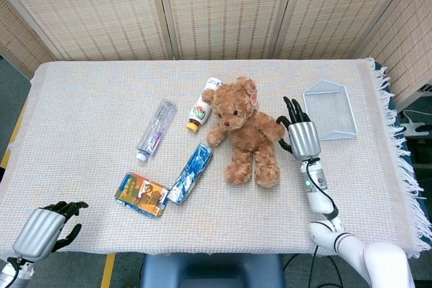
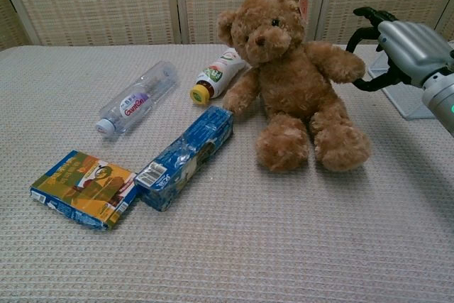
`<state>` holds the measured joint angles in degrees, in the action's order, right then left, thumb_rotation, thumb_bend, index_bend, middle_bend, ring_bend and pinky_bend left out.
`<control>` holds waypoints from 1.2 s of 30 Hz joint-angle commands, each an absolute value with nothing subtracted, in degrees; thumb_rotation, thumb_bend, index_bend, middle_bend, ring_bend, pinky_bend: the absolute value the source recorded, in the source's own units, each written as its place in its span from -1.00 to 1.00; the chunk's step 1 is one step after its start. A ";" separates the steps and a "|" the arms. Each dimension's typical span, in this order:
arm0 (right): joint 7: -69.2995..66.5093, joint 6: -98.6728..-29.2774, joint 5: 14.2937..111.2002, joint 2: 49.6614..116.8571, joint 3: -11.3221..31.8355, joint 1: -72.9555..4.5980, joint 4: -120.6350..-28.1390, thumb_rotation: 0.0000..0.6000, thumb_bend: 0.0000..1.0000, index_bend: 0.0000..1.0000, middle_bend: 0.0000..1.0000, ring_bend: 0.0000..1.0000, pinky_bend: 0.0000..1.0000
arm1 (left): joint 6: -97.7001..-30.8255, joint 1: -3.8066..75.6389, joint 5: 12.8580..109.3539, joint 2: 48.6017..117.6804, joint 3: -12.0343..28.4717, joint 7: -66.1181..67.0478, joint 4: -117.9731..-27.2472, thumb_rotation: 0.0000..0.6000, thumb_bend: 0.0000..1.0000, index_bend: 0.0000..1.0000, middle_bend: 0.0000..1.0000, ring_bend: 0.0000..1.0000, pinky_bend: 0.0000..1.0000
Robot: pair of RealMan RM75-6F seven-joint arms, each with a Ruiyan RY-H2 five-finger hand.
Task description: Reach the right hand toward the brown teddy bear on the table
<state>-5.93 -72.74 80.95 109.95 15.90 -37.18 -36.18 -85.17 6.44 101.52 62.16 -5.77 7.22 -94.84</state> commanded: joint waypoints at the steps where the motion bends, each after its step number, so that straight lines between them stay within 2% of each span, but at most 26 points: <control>1: -7.19 -73.46 80.96 110.85 15.72 -37.49 -34.38 1.00 -0.58 0.00 -0.97 -1.00 -0.33 | -85.38 6.40 101.67 62.22 -5.74 7.19 -94.75 1.00 -0.23 -0.34 -0.07 -0.11 0.34; 6: -8.29 -75.73 80.53 111.70 16.60 -37.98 -32.76 1.00 -0.45 0.05 -0.97 -1.00 -0.32 | -85.10 6.47 101.61 62.17 -5.78 7.27 -94.92 1.00 -0.23 -0.34 -0.07 -0.11 0.34; 19: -9.81 -73.15 80.20 112.42 14.60 -37.45 -30.15 1.00 -0.44 0.06 -0.97 -1.00 -0.32 | -84.97 6.43 101.59 62.10 -5.84 7.53 -95.02 1.00 -0.23 -0.34 -0.06 -0.09 0.34; 26: -11.43 -76.88 79.89 112.73 15.97 -38.03 -29.45 1.00 -0.44 0.06 -0.97 -1.00 -0.32 | -84.82 6.48 101.49 62.12 -5.80 7.52 -95.00 1.00 -0.23 -0.34 -0.06 -0.08 0.34; 36: -10.40 -72.94 80.27 111.97 13.38 -37.00 -30.36 1.00 -0.44 0.06 -0.97 -1.00 -0.32 | -84.54 6.46 101.46 62.16 -5.94 7.96 -95.05 1.00 -0.23 -0.34 -0.06 -0.08 0.34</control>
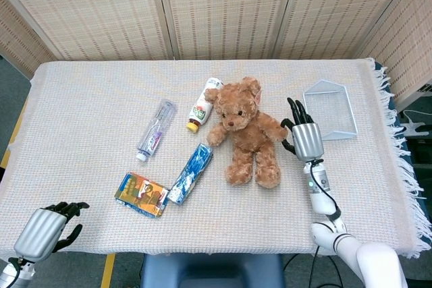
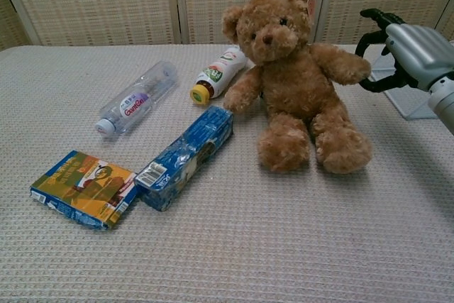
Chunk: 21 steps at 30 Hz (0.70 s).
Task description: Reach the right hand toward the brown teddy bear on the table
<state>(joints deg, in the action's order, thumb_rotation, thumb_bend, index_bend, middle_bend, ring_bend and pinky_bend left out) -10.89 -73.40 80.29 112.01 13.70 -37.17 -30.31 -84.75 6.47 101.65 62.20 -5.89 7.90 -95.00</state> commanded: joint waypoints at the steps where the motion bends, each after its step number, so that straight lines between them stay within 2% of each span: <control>1: -10.25 -73.03 80.16 112.06 13.47 -37.00 -30.29 1.00 -0.44 0.06 -0.97 -1.00 -0.32 | -84.43 6.49 101.34 62.13 -5.93 7.85 -95.18 1.00 -0.23 -0.34 -0.06 -0.08 0.34; 8: -10.93 -77.64 80.05 113.06 14.95 -37.45 -28.73 1.00 -0.44 0.06 -0.97 -1.00 -0.32 | -84.48 6.46 101.32 62.03 -5.94 7.73 -95.30 1.00 -0.23 -0.34 -0.06 -0.08 0.34; 16: -9.34 -72.56 79.80 111.15 12.98 -36.36 -32.74 1.00 -0.44 0.06 -0.97 -1.00 -0.32 | -84.58 6.48 101.69 62.07 -6.00 7.81 -95.34 1.00 -0.23 -0.34 -0.06 -0.08 0.34; 21: -7.64 -75.33 79.51 111.01 14.23 -36.46 -33.60 1.00 -0.44 0.06 -0.97 -1.00 -0.32 | -84.24 6.54 101.55 61.96 -6.10 7.77 -95.40 1.00 -0.23 -0.34 -0.06 -0.08 0.34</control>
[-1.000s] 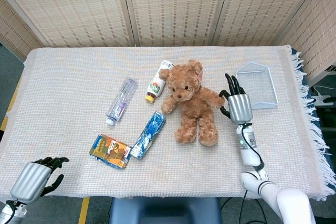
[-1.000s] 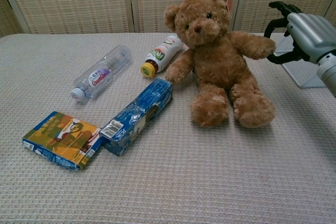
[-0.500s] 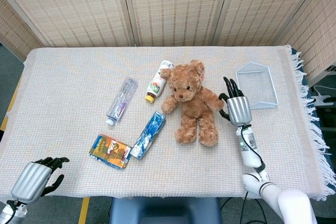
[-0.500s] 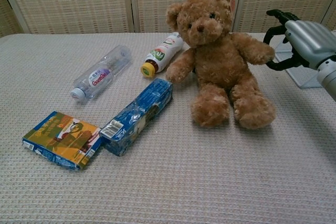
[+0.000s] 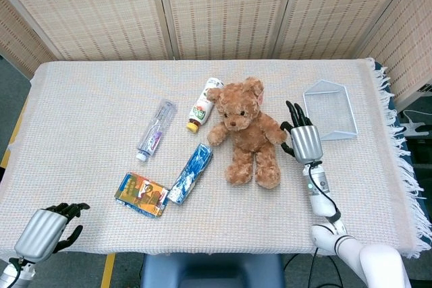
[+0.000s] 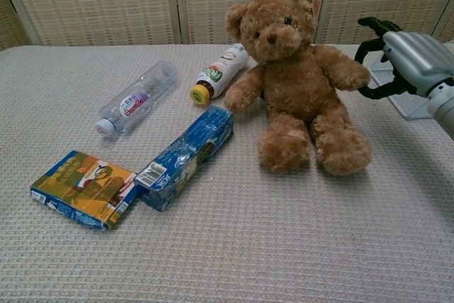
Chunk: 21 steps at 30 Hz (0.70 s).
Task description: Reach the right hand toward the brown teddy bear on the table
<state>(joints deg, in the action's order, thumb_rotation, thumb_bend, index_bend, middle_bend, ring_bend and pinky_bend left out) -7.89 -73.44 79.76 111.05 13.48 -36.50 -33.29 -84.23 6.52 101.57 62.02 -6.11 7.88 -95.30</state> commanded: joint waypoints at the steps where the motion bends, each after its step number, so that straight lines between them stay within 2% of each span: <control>1: -8.06 -76.96 79.72 111.28 14.60 -36.54 -33.16 1.00 -0.44 0.05 -0.97 -1.00 -0.32 | -84.40 6.53 101.63 61.97 -6.06 7.69 -95.38 1.00 -0.23 -0.34 -0.06 -0.08 0.34; 4: -10.29 -79.40 80.74 111.69 14.46 -36.68 -31.68 1.00 -0.44 0.04 -0.97 -1.00 -0.32 | -84.37 6.51 101.60 62.00 -6.08 7.68 -95.15 1.00 -0.23 -0.34 -0.06 -0.08 0.34; 9: -11.15 -76.90 80.52 109.50 13.62 -35.77 -35.31 1.00 -0.45 0.03 -0.97 -1.00 -0.32 | -84.31 6.64 101.76 62.09 -6.04 7.67 -95.20 1.00 -0.23 -0.34 -0.06 -0.07 0.34; 11: -11.12 -78.72 81.40 108.45 13.09 -35.06 -36.82 1.00 -0.45 -0.13 -0.97 -1.00 -0.32 | -84.13 6.65 101.74 62.04 -6.14 7.76 -95.20 1.00 -0.23 -0.34 -0.06 -0.07 0.34; 15: -13.76 -80.65 83.15 104.12 10.88 -32.18 -42.74 1.00 -0.46 -0.73 -0.97 -1.00 -0.34 | -84.27 6.65 101.58 62.09 -6.01 7.50 -95.02 1.00 -0.23 -0.34 -0.06 -0.07 0.34; 17: -14.71 -80.66 83.90 99.01 8.87 -29.56 -49.95 1.00 -0.46 -0.96 -0.99 -1.00 -0.46 | -83.99 6.66 101.19 62.03 -6.01 7.30 -94.95 1.00 -0.23 -0.34 -0.06 -0.07 0.34; 21: -8.91 -78.31 82.58 84.44 3.64 -23.03 -70.39 1.00 -0.46 -1.00 -1.00 -1.00 -0.64 | -83.84 6.82 100.79 62.15 -5.75 6.92 -94.78 1.00 -0.23 -0.34 -0.06 -0.07 0.34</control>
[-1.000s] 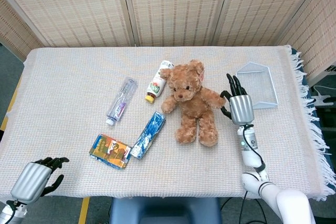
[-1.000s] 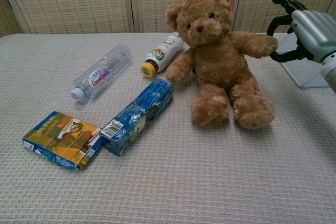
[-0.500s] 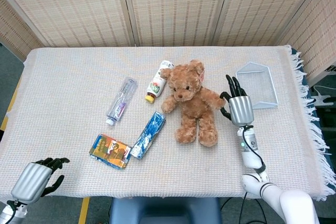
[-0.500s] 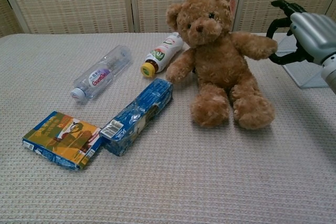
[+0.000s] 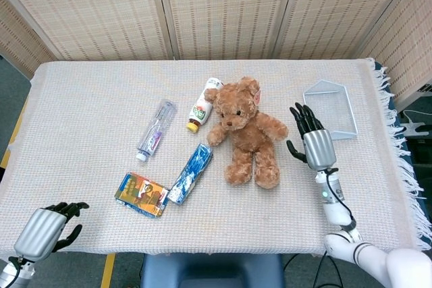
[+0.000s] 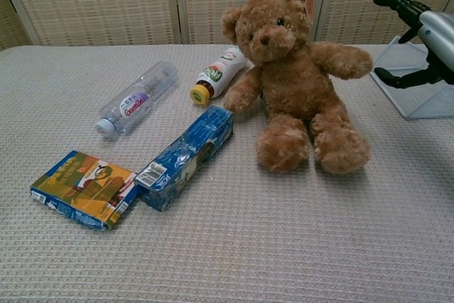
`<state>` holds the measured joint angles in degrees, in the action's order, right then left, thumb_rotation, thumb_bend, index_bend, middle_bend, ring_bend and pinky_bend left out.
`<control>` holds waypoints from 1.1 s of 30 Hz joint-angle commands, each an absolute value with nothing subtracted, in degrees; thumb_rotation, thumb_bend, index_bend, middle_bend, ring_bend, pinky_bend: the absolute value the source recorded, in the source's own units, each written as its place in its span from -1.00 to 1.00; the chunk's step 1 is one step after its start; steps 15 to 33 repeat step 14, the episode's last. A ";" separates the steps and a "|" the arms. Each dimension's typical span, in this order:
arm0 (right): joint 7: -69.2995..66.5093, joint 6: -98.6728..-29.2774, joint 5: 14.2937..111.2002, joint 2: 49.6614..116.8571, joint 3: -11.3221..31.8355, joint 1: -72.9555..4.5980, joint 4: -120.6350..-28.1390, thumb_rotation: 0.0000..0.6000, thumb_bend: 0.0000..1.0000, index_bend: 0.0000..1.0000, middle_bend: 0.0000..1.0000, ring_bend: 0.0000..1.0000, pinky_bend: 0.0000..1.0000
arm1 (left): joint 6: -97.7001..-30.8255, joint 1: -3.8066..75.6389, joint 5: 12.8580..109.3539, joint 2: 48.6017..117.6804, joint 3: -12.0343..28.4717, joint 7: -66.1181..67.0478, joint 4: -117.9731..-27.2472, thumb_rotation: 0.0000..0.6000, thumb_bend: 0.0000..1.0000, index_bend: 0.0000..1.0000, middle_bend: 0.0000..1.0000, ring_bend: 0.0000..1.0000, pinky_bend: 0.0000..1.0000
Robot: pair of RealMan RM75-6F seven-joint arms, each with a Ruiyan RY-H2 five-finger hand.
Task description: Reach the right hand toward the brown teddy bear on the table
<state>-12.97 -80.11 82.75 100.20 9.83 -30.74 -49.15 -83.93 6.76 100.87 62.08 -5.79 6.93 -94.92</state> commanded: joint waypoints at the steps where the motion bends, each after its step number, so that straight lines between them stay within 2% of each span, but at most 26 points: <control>1: -4.76 -77.28 81.01 79.40 2.03 -21.07 -77.25 1.00 -0.46 -1.00 -1.00 -1.00 -0.64 | -83.64 6.86 100.65 62.13 -5.77 6.97 -94.75 1.00 -0.23 -0.34 -0.06 -0.07 0.34; 4: 5.09 -77.03 76.90 69.76 -1.21 -16.78 -89.99 1.00 -0.46 -1.00 -1.00 -1.00 -0.64 | -83.46 6.87 100.44 62.09 -5.77 7.10 -95.08 1.00 -0.23 -0.34 -0.06 -0.07 0.34; 8: 7.59 -79.76 74.81 65.84 -2.44 -12.81 -95.59 1.00 -0.46 -1.00 -1.00 -1.00 -0.64 | -83.41 6.82 100.66 62.20 -5.88 7.99 -95.34 1.00 -0.23 -0.34 -0.06 -0.07 0.34; 10: 7.79 -80.77 77.03 64.74 -2.92 -12.20 -96.32 1.00 -0.45 -1.00 -1.00 -1.00 -0.64 | -83.39 6.84 100.76 62.26 -5.88 8.31 -95.62 1.00 -0.23 -0.34 -0.06 -0.07 0.34; 14: 7.85 -83.19 79.18 65.53 -2.63 -10.72 -95.43 1.00 -0.46 -1.00 -1.00 -1.00 -0.64 | -83.35 6.86 100.95 62.42 -5.88 9.02 -95.78 1.00 -0.23 -0.34 -0.06 -0.07 0.34; 33: 7.85 -83.19 79.18 65.53 -2.63 -10.72 -95.43 1.00 -0.46 -1.00 -1.00 -1.00 -0.64 | -83.35 6.86 100.95 62.42 -5.88 9.02 -95.78 1.00 -0.23 -0.34 -0.06 -0.07 0.34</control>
